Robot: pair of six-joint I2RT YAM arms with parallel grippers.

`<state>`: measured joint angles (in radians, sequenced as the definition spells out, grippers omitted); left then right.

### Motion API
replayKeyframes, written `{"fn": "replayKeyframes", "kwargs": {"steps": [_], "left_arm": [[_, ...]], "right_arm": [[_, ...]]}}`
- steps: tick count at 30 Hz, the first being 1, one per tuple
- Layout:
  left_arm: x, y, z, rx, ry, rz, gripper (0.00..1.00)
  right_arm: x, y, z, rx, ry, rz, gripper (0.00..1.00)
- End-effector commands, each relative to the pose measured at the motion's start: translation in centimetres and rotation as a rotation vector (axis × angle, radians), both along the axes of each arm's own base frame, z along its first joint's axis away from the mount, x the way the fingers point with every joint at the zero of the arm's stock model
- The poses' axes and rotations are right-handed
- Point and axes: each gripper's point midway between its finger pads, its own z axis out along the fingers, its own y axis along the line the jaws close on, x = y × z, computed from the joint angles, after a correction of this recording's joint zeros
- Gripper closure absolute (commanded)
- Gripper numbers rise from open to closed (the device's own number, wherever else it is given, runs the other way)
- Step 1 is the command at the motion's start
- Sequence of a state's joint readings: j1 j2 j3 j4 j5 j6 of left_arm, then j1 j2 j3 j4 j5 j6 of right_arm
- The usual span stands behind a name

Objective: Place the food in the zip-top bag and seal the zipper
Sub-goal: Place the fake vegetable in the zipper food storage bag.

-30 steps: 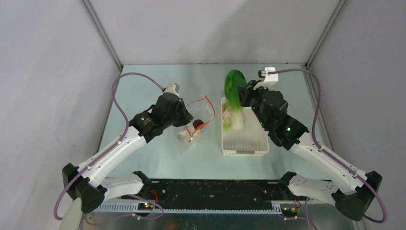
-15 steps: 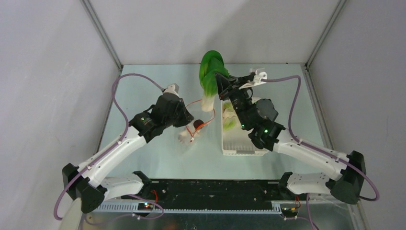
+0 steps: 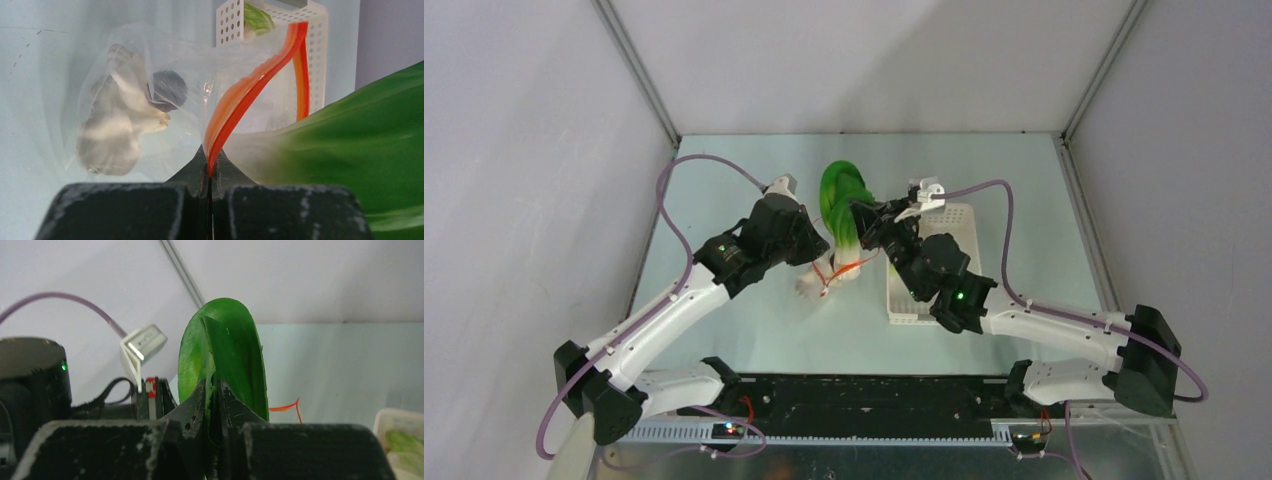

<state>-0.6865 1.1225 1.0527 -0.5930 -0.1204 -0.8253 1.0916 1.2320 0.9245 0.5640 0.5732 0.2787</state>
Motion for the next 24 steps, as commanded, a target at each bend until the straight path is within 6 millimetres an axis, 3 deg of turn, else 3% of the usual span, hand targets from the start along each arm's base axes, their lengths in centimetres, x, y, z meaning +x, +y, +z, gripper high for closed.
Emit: {"fn": "replayKeyframes", "kwargs": {"steps": [1, 5, 11, 16, 17, 24], "left_arm": [[0.3, -0.1, 2.2, -0.066, -0.046, 0.022, 1.00], [0.3, 0.2, 2.1, -0.061, -0.047, 0.039, 1.00], [0.4, 0.4, 2.0, -0.062, -0.043, 0.059, 1.00], [0.6, 0.4, 2.3, -0.073, -0.045, 0.075, 1.00], [0.6, 0.4, 2.3, -0.075, -0.044, 0.074, 1.00], [-0.2, 0.0, 1.4, -0.123, 0.006, 0.096, 1.00]], "right_arm": [[-1.1, -0.3, 0.8, 0.104, 0.054, 0.008, 1.00], [-1.4, 0.1, -1.9, 0.088, 0.154, 0.006, 1.00], [-2.8, 0.1, -4.1, 0.051, 0.194, 0.032, 1.00], [-5.0, 0.2, -5.5, 0.004, 0.144, 0.152, 1.00], [-5.3, 0.1, -4.4, 0.039, 0.111, 0.162, 1.00], [-1.4, -5.4, -4.5, 0.280, 0.197, -0.214, 1.00]]}}
